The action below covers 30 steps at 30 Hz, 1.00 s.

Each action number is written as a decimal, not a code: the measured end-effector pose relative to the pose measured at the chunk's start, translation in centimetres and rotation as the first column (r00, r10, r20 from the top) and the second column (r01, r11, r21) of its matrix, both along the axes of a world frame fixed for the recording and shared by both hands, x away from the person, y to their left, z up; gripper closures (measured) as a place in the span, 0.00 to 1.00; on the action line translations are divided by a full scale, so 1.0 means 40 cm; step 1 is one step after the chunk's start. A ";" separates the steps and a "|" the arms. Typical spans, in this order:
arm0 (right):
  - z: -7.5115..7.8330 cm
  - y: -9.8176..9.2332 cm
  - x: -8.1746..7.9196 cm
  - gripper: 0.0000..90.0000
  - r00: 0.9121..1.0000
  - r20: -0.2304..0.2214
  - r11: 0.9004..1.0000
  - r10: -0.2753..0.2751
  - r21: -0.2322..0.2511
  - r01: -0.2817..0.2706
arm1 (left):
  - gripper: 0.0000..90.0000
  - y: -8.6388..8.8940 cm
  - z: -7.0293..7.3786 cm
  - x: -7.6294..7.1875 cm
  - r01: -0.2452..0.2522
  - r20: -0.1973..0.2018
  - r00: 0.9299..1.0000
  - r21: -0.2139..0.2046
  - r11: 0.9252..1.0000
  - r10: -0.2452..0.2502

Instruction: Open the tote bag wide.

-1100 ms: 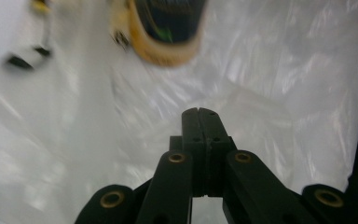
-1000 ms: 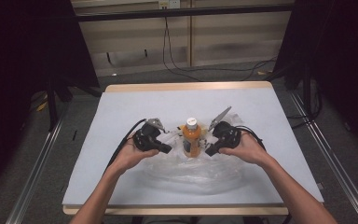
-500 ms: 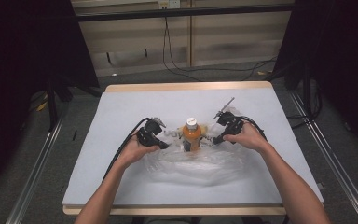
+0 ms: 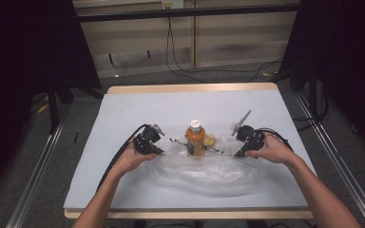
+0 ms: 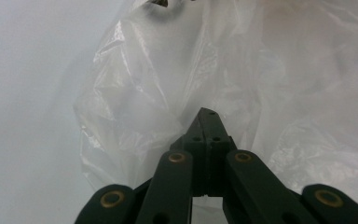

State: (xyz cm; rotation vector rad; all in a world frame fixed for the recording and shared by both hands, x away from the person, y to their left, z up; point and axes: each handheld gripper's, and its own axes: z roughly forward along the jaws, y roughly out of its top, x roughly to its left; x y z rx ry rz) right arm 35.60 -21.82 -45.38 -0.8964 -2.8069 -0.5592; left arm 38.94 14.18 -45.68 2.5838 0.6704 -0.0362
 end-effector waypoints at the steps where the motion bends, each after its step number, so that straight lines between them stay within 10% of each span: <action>1: -0.002 0.003 -0.008 1.00 1.000 0.008 1.000 0.004 0.000 -0.004 | 1.00 0.005 0.001 0.003 0.024 0.004 1.000 0.013 1.000 -0.024; 7: -0.003 0.026 -0.069 1.00 0.998 0.045 0.999 0.046 0.027 -0.048 | 1.00 0.018 -0.001 -0.025 0.042 -0.021 0.999 -0.024 0.999 -0.043; 9: -0.002 0.037 -0.089 1.00 0.997 0.052 0.997 0.060 0.035 -0.062 | 1.00 0.021 -0.013 -0.040 -0.015 -0.044 0.999 -0.130 0.991 0.009; 11: -0.001 0.053 -0.102 1.00 0.996 0.065 0.998 0.061 0.029 -0.063 | 1.00 0.026 -0.018 -0.041 0.003 -0.043 0.999 -0.143 0.990 -0.009; 23: -0.007 0.150 -0.154 1.00 0.982 0.102 0.983 0.158 0.072 -0.166 | 1.00 0.013 -0.002 -0.096 0.065 -0.028 0.997 -0.133 0.989 -0.070; 29: -0.010 0.121 -0.169 1.00 0.986 0.115 0.986 0.122 0.098 -0.134 | 1.00 0.036 -0.006 -0.112 0.055 -0.024 0.998 -0.191 0.980 -0.061; 30: -0.002 0.102 -0.159 1.00 0.988 0.148 0.987 0.051 0.141 -0.073 | 1.00 0.036 -0.003 -0.110 0.060 -0.019 0.998 -0.182 0.981 -0.064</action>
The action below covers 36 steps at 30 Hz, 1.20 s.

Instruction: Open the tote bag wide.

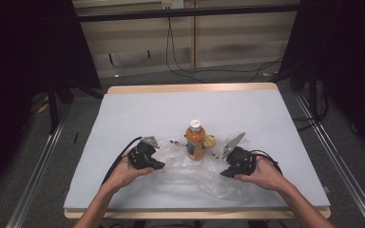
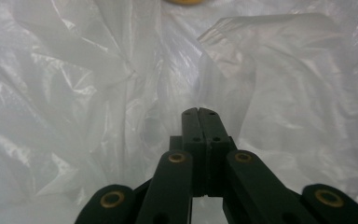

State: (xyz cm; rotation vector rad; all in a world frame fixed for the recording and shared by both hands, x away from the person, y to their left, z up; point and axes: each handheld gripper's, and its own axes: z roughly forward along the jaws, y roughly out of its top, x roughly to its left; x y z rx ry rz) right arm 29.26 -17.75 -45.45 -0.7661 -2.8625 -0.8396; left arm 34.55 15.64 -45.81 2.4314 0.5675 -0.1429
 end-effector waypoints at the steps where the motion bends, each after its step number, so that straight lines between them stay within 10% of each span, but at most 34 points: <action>1: 0.000 0.000 0.000 1.00 1.000 0.000 1.000 0.000 0.000 0.000 | 1.00 -0.001 0.000 0.000 -0.016 -0.005 1.000 -0.028 0.999 0.016; 8: 0.032 -0.053 0.027 1.00 0.981 0.084 0.973 -0.177 0.162 0.162 | 1.00 0.014 0.034 0.011 -0.084 0.044 0.995 -0.170 0.982 0.093; 15: 0.057 -0.091 0.021 1.00 0.939 0.172 0.931 -0.297 0.272 0.245 | 1.00 0.053 0.072 -0.004 -0.133 0.104 0.981 -0.249 0.959 0.163; 26: 0.092 -0.159 -0.020 1.00 0.866 0.233 0.845 -0.442 0.433 0.314 | 1.00 0.130 0.084 -0.076 -0.191 0.168 0.951 -0.343 0.920 0.260; 27: 0.094 -0.173 -0.038 1.00 0.846 0.249 0.827 -0.472 0.458 0.326 | 1.00 0.140 0.084 -0.084 -0.193 0.169 0.949 -0.357 0.914 0.266; 28: 0.093 -0.182 -0.048 1.00 0.842 0.243 0.815 -0.482 0.476 0.330 | 1.00 0.157 0.081 -0.105 -0.205 0.186 0.939 -0.373 0.905 0.290; 36: 0.079 -0.226 -0.115 1.00 0.820 0.225 0.777 -0.526 0.518 0.357 | 1.00 0.201 0.064 -0.154 -0.241 0.179 0.926 -0.401 0.884 0.333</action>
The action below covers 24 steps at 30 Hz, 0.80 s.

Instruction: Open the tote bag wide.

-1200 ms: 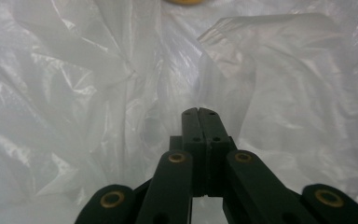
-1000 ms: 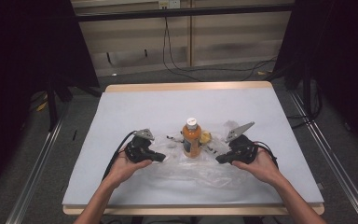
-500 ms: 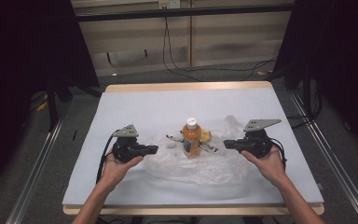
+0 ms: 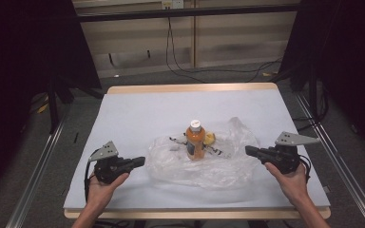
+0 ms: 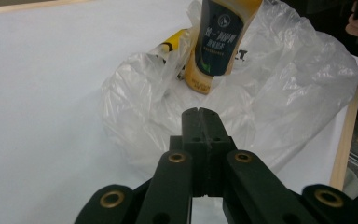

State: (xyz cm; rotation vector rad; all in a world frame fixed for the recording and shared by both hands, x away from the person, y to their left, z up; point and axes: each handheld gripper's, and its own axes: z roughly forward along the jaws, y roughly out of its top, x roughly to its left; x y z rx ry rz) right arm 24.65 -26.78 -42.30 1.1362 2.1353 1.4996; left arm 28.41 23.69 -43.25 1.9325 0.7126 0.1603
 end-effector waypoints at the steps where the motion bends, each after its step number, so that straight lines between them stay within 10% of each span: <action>1: 0.000 -0.005 -0.010 1.00 1.000 0.004 1.000 -0.006 0.001 0.006 | 1.00 0.004 -0.003 -0.007 -0.011 0.002 1.000 -0.003 1.000 0.011; 9: 0.000 -0.044 -0.073 1.00 0.999 0.029 0.999 -0.046 0.010 0.046 | 1.00 0.060 -0.018 -0.072 -0.081 0.034 0.996 -0.069 0.994 0.084; 14: -0.006 -0.066 -0.109 1.00 0.995 0.056 0.995 -0.087 0.059 0.084 | 0.97 0.075 -0.025 -0.099 -0.130 0.083 0.988 -0.038 0.991 0.133; 21: -0.018 -0.061 -0.114 0.37 0.988 0.059 0.990 -0.143 0.003 0.143 | 0.67 0.061 -0.032 -0.095 -0.135 0.110 0.985 -0.005 0.991 0.135; 24: -0.024 -0.070 -0.107 0.12 0.981 0.050 0.983 -0.186 0.017 0.185 | 0.36 0.055 -0.032 -0.093 -0.137 0.108 0.985 -0.004 0.991 0.136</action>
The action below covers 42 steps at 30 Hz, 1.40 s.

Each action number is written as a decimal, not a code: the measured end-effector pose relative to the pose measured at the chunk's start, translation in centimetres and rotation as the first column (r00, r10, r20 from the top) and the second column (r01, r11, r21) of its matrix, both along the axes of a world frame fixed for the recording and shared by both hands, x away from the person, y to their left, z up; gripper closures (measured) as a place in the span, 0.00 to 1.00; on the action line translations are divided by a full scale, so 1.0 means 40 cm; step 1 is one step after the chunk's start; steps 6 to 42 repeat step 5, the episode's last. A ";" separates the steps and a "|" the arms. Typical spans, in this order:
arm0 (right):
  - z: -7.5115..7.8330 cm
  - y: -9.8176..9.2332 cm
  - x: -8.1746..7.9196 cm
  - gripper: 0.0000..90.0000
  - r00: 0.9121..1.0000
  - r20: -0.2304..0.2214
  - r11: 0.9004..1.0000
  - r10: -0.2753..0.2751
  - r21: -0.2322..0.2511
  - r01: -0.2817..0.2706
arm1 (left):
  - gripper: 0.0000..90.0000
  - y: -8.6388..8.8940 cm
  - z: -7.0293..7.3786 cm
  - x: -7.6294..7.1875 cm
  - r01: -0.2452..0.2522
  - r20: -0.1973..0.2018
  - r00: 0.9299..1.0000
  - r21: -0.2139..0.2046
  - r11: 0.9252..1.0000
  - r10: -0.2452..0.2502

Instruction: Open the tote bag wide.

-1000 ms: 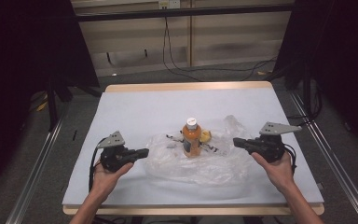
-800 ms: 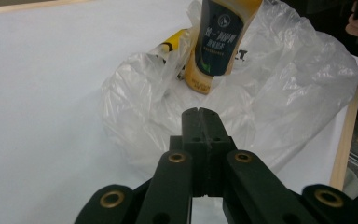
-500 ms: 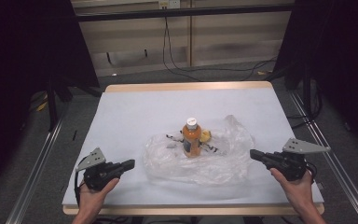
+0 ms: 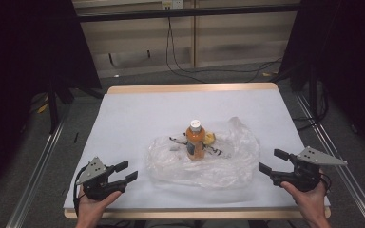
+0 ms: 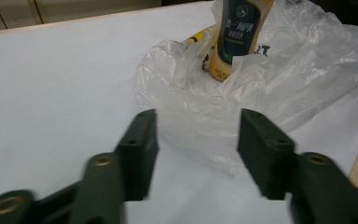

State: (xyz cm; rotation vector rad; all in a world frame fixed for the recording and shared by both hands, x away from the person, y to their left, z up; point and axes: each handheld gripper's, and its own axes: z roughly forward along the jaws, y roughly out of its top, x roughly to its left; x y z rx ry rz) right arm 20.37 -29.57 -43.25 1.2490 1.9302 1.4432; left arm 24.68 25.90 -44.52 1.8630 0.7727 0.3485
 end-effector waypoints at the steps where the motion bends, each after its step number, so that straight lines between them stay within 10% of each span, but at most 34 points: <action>1: 0.000 0.000 0.000 0.12 1.000 0.000 1.000 0.000 0.000 0.000 | 0.36 -0.003 0.000 0.002 -0.012 -0.004 1.000 0.005 1.000 0.012; 4: -0.006 -0.003 0.004 0.02 1.000 -0.014 1.000 -0.008 -0.007 0.008 | 0.14 -0.008 -0.002 0.005 -0.015 -0.011 1.000 0.013 1.000 0.015; 42: -0.006 -0.003 0.005 0.02 1.000 -0.019 1.000 -0.011 -0.005 0.011 | 0.14 -0.009 -0.002 0.005 -0.016 -0.016 1.000 0.020 1.000 0.016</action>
